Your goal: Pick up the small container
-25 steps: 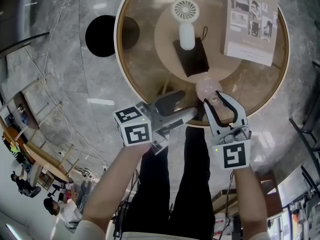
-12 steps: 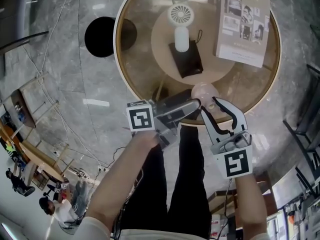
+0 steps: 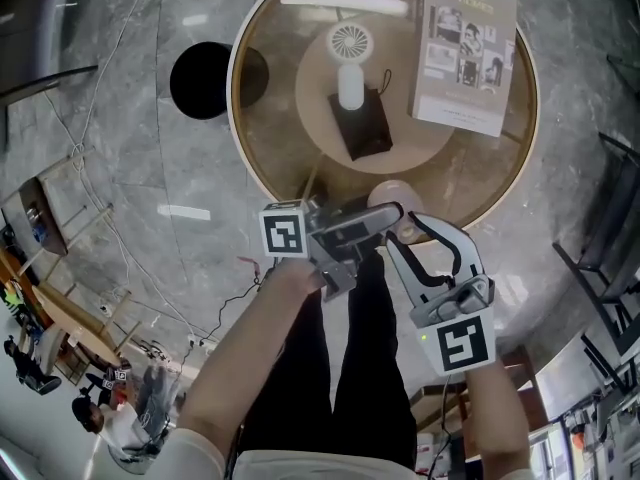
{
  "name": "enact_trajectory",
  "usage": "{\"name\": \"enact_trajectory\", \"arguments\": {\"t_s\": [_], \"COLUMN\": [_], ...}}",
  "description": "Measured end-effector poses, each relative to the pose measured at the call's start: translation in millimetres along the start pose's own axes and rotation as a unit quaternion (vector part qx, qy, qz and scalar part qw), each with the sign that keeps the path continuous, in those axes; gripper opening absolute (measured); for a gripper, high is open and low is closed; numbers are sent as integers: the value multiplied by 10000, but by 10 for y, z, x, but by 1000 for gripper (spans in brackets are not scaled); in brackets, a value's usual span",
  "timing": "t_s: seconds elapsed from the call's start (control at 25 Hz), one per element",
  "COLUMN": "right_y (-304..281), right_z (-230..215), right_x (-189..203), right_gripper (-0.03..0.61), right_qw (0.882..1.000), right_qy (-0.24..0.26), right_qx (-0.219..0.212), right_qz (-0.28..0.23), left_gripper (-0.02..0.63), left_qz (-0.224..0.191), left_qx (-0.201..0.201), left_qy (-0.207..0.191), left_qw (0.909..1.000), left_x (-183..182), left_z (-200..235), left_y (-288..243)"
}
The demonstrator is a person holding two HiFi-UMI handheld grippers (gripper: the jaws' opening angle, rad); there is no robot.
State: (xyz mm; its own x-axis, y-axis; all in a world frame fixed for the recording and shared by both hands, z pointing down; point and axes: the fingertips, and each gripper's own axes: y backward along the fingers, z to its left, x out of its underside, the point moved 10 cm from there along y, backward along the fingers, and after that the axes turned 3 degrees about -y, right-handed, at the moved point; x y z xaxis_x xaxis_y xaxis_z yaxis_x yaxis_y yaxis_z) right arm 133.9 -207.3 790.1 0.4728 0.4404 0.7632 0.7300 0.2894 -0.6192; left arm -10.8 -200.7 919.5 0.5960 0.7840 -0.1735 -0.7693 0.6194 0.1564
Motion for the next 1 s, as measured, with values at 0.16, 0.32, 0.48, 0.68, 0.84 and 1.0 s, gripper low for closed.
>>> {"name": "enact_trajectory", "arguments": {"t_s": [0.16, 0.32, 0.48, 0.68, 0.84, 1.0], "right_y": [134, 309, 551, 902, 1192, 1525], "right_z": [21, 32, 62, 75, 71, 126], "right_x": [-140, -318, -570, -906, -1146, -1428], "right_gripper": [150, 150, 150, 150, 150, 150], "right_qw": [10000, 9997, 9995, 9986, 9976, 9962], "right_qy": [18, 27, 64, 203, 312, 438], "right_qx": [13, 41, 8, -59, -128, -232], "right_qz": [-91, -246, -310, -488, -606, -713], "left_gripper": [318, 318, 317, 316, 315, 316], "left_qz": [30, 25, -113, -143, -138, -205], "left_qx": [99, 220, 366, 557, 537, 521], "left_qy": [12, 93, 131, 238, 202, 259], "left_qw": [9999, 9997, 9992, 9981, 9983, 9981], "left_x": [53, 113, 182, 313, 417, 586], "left_z": [-145, -359, -734, -1193, -1536, -1942], "left_y": [-50, -138, -261, -442, -578, -673]}}
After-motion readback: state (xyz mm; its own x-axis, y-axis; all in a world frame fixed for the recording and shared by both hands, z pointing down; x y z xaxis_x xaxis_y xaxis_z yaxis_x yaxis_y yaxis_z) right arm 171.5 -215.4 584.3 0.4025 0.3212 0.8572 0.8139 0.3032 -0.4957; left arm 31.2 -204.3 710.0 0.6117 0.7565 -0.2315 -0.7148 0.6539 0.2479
